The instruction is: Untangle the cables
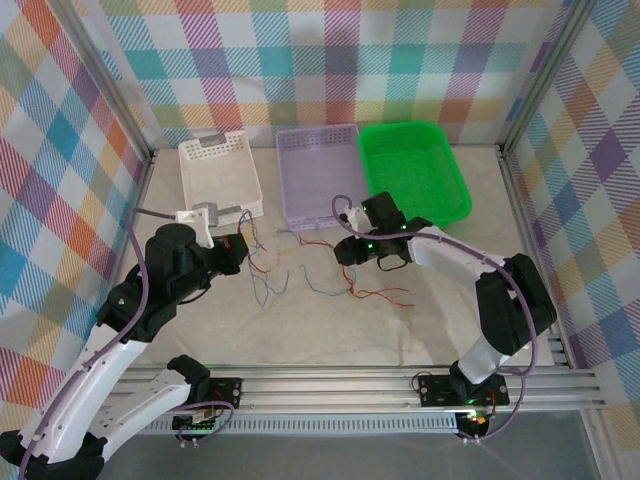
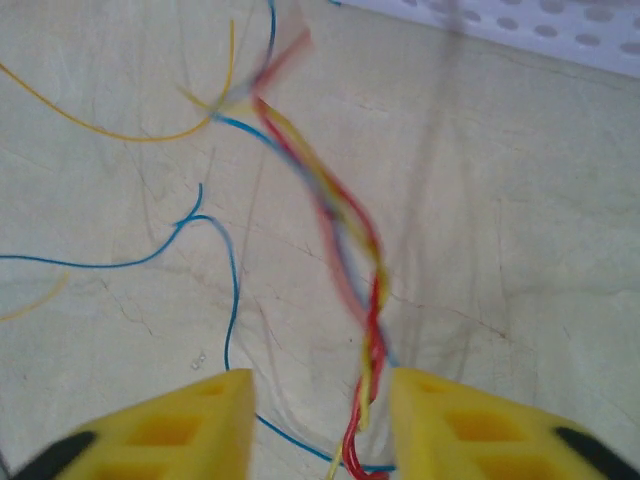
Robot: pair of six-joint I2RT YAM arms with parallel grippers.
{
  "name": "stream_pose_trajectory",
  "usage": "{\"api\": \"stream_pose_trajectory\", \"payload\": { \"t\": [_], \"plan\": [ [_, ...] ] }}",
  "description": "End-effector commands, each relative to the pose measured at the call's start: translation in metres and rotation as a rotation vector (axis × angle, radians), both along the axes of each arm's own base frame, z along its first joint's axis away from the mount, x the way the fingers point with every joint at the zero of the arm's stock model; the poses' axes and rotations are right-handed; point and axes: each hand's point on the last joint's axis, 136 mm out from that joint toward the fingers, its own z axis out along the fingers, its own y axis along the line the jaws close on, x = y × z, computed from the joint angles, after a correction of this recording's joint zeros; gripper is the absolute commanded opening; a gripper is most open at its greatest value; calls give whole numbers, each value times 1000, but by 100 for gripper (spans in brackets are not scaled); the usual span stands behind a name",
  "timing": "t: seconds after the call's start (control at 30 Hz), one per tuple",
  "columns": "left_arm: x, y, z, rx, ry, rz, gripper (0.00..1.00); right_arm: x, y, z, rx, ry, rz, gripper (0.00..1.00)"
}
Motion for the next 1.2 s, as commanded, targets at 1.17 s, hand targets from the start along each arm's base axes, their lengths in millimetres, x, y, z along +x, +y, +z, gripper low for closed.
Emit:
{"api": "stream_pose_trajectory", "payload": {
  "t": [1.17],
  "plan": [
    [4, -73, -8, -234, 84, -268, 0, -114, 116, 139, 527, -201, 348, 49]
  ]
}}
